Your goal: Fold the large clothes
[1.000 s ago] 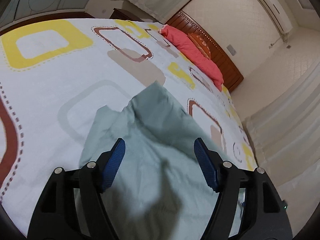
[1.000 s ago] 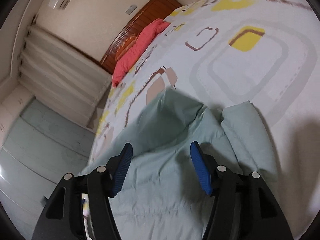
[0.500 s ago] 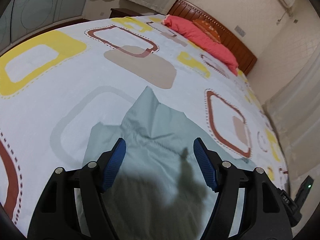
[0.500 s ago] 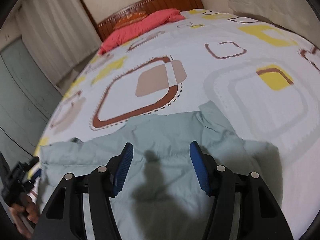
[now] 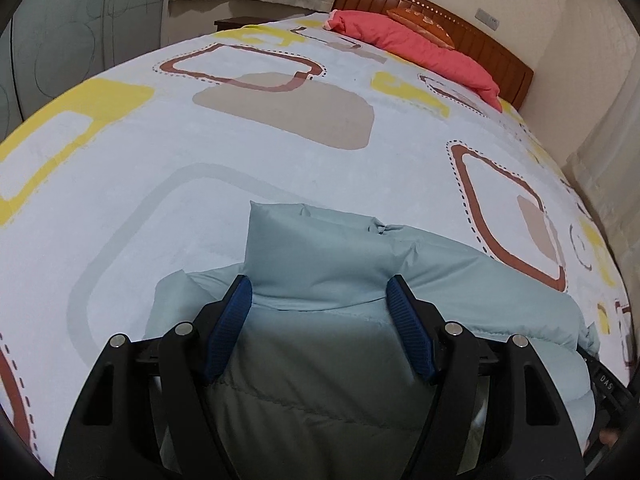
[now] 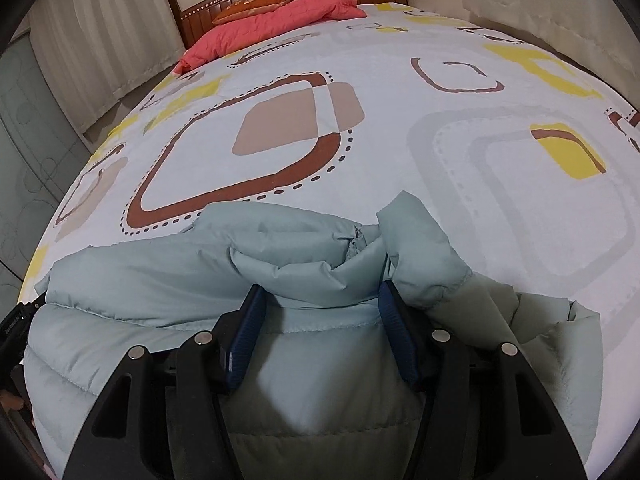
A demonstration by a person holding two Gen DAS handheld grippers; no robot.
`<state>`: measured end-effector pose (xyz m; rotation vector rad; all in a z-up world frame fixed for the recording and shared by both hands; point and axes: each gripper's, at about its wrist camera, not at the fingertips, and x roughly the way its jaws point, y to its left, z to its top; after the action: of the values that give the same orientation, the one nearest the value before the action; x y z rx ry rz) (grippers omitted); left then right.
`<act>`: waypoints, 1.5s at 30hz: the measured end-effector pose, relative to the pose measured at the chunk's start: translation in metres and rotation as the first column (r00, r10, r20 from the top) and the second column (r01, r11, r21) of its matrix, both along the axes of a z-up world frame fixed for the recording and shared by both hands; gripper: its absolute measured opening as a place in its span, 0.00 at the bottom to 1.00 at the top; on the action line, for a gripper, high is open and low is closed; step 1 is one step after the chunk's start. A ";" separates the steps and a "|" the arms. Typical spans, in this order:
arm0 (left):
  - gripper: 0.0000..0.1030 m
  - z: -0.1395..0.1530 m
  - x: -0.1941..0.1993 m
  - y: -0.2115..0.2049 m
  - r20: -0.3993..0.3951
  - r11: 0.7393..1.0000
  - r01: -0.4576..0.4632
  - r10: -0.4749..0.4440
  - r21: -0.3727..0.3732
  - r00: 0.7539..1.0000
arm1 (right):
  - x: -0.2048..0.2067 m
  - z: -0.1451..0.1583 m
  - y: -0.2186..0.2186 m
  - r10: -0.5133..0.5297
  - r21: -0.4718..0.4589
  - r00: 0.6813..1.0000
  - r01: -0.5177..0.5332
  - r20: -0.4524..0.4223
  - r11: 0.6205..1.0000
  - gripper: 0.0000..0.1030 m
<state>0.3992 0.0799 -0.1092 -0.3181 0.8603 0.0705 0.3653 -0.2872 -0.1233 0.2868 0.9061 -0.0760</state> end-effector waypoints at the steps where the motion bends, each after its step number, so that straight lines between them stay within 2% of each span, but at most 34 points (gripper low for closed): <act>1: 0.68 0.002 -0.002 0.000 -0.004 1.000 -0.002 0.002 0.004 1.000 | 0.000 0.001 0.001 0.001 -0.004 1.000 -0.001 0.002 1.000 0.57; 4: 0.68 0.017 -0.019 -0.001 0.006 1.000 -0.014 0.015 -0.010 1.000 | -0.007 0.012 0.002 -0.005 -0.004 1.000 0.005 0.005 1.000 0.57; 6: 0.68 0.029 -0.035 -0.005 0.036 0.999 -0.008 0.009 -0.037 0.999 | -0.021 0.024 0.004 -0.013 0.019 0.999 0.012 0.044 1.000 0.57; 10: 0.69 0.043 -0.065 -0.027 0.089 0.995 0.048 -0.040 -0.087 0.995 | -0.045 0.043 0.027 0.030 0.008 0.994 -0.031 0.102 0.999 0.57; 13: 0.69 0.030 -0.068 -0.049 0.065 0.995 0.087 -0.084 -0.054 0.994 | -0.049 0.038 0.049 0.080 -0.036 0.992 -0.076 0.096 0.996 0.57; 15: 0.69 0.017 -0.066 -0.059 0.057 0.996 0.091 -0.091 -0.007 0.994 | -0.047 0.022 0.060 0.094 -0.059 0.994 -0.090 0.063 0.994 0.57; 17: 0.69 0.007 -0.061 -0.067 0.051 0.992 0.123 -0.125 0.041 0.991 | -0.046 0.012 0.064 0.102 -0.085 0.993 -0.096 0.063 0.992 0.58; 19: 0.69 0.007 -0.057 -0.068 0.043 0.991 0.127 -0.129 0.051 0.991 | -0.043 0.010 0.062 0.102 -0.078 0.993 -0.097 0.057 0.992 0.57; 22: 0.69 0.019 -0.066 -0.054 0.053 0.994 0.101 -0.100 -0.036 0.994 | -0.054 0.024 0.048 0.070 -0.044 0.995 -0.067 0.075 0.997 0.57; 25: 0.69 0.029 -0.081 -0.033 0.091 0.996 0.056 -0.049 -0.072 0.995 | -0.076 0.037 0.025 0.008 -0.078 0.993 0.001 0.116 0.997 0.57; 27: 0.69 0.024 -0.084 -0.021 0.091 0.997 0.024 -0.017 -0.075 0.996 | -0.084 0.037 0.010 -0.044 -0.111 0.992 0.057 0.116 0.992 0.58; 28: 0.69 0.018 -0.082 -0.018 0.074 0.997 0.022 -0.016 -0.075 0.997 | -0.084 0.030 0.002 -0.067 -0.117 0.994 0.078 0.089 0.990 0.58; 30: 0.66 0.006 -0.078 -0.021 0.059 0.999 0.036 -0.034 -0.039 0.998 | -0.079 0.006 -0.010 -0.057 -0.068 0.998 0.060 0.033 0.996 0.58; 32: 0.66 0.003 -0.076 -0.029 0.062 0.998 0.052 -0.054 0.028 0.997 | -0.077 0.000 -0.011 -0.050 -0.064 0.998 0.053 0.045 0.997 0.58; 33: 0.66 0.004 -0.078 -0.029 0.065 0.998 0.048 -0.050 0.031 0.997 | -0.077 0.003 -0.010 -0.053 -0.069 0.998 0.056 0.045 0.996 0.58; 37: 0.66 0.018 -0.099 -0.012 0.092 0.998 0.013 -0.007 -0.062 0.996 | -0.094 0.018 -0.021 -0.079 -0.010 0.994 0.080 0.072 0.997 0.58; 41: 0.68 0.027 -0.138 0.018 0.132 0.990 -0.084 0.098 -0.110 0.986 | -0.131 0.029 -0.037 -0.128 0.024 0.987 0.126 0.102 0.992 0.58; 45: 0.69 0.015 -0.185 0.054 0.090 0.953 -0.219 0.241 -0.210 0.966 | -0.164 0.027 -0.053 -0.175 0.070 0.980 0.168 0.096 0.983 0.64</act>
<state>0.2141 0.1335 -0.0938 -0.6052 0.7143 0.1823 0.2016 -0.3401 -0.0961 0.4225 0.7817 -0.1915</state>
